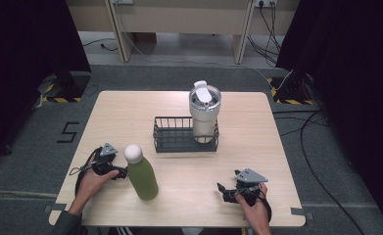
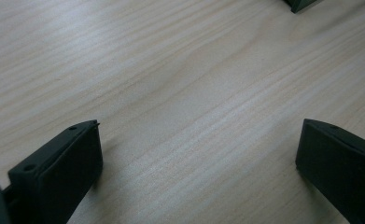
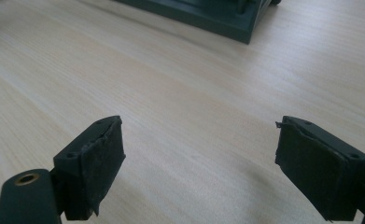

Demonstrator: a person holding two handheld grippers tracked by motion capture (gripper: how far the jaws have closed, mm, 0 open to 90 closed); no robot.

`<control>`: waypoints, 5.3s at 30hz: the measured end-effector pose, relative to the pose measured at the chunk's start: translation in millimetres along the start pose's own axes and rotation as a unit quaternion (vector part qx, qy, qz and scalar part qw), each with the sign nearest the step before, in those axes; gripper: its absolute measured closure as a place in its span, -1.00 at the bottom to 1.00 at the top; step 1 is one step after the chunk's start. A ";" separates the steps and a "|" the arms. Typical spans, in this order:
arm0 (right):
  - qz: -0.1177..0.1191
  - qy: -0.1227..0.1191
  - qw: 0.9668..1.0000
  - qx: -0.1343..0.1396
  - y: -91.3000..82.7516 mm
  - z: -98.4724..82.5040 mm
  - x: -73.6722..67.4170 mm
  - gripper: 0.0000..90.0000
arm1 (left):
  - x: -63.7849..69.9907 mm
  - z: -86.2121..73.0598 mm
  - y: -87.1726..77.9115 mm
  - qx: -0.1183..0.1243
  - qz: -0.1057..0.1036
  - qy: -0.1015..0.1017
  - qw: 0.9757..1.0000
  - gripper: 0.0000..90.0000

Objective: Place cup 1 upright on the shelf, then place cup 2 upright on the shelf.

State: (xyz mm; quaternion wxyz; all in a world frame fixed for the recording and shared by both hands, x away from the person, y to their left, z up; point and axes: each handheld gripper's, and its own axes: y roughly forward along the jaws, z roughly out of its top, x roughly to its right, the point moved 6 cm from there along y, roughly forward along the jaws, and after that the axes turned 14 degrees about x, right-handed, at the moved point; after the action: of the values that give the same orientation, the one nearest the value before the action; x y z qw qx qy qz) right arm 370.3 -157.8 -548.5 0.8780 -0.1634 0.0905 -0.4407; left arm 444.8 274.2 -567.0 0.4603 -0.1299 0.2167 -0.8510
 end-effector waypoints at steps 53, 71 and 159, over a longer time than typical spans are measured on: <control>0.009 -0.014 0.996 -0.083 2.6 -12.4 -0.8 -0.87 | 29.8 -13.2 -63.8 0.080 -0.040 0.001 0.996 -0.67; 0.009 -0.014 0.996 -0.084 2.6 -12.6 -1.2 -0.88 | 58.8 -16.3 -91.3 0.121 -0.070 -0.010 0.990 -0.67; 0.011 -0.017 0.996 -0.087 3.6 -12.9 -1.7 -0.94 | 136.2 23.0 -51.6 0.209 -0.142 0.052 0.966 -0.62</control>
State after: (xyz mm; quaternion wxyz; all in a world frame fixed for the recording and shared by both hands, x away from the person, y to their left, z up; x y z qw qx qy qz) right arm 368.0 -157.1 -561.8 0.8667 -0.2456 0.1151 -0.4186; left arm 343.1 178.9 -518.8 0.3402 -0.0163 0.0369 -0.9395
